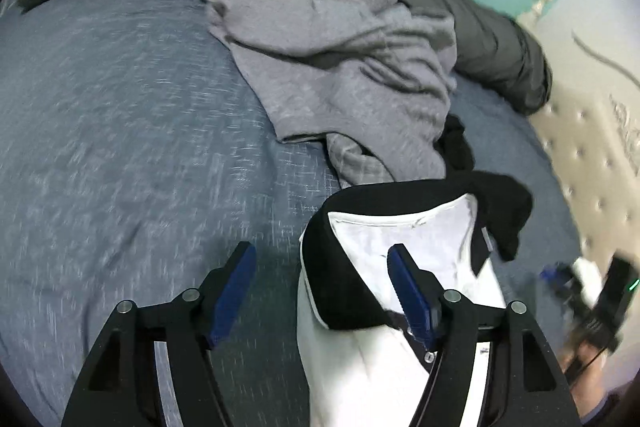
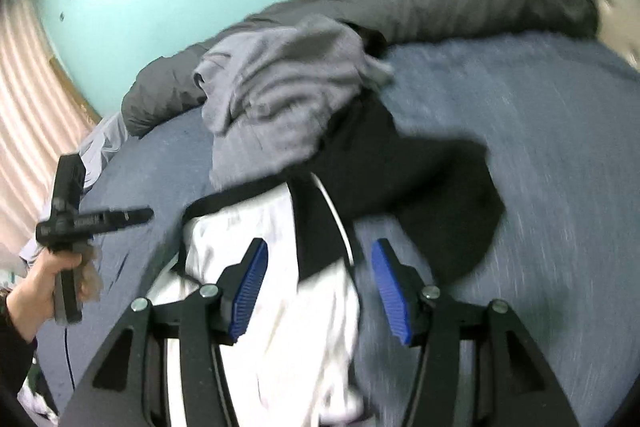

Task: Fold clothes
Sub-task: 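Open both grippers to release the polo shirt's collar onto the bed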

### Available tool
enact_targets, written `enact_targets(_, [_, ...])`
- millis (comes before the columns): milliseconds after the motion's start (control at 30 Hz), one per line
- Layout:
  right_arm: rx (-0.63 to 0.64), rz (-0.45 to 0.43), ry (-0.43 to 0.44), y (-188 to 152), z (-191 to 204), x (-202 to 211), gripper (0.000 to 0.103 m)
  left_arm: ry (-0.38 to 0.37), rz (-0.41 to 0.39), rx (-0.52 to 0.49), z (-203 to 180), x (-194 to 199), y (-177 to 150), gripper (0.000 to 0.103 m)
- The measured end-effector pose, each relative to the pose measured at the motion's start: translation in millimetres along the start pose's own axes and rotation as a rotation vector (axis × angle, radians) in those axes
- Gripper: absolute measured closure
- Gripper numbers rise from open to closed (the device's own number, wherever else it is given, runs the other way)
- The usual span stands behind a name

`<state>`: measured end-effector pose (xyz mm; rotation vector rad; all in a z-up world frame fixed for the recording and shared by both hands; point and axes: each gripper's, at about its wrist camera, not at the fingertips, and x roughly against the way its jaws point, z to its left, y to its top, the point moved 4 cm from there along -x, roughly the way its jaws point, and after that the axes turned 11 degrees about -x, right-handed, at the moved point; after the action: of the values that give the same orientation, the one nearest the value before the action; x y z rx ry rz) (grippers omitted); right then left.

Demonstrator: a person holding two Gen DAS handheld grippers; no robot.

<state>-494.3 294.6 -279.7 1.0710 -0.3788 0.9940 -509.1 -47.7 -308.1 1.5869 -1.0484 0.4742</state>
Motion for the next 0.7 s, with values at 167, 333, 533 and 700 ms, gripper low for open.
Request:
enact_targets(167, [-0.112, 0.061, -0.023, -41, -35, 6, 0.048, -0.014, -0.044, -0.012, -4, 37, -33, 0.031])
enact_targets(333, [-0.168, 0.122, -0.003, -63, -46, -3, 0.05, -0.032, -0.091, -0.016, -9, 81, -97, 0.031])
enact_targets(533, [-0.181, 0.135, 0.019, -71, -46, -16, 0.081, -0.023, -0.088, 0.043, -1, 104, -180, 0.031])
enact_targets(700, [-0.154, 0.121, 0.02, -76, -42, -10, 0.098, -0.008, -0.087, 0.081, 17, 110, -221, 0.031])
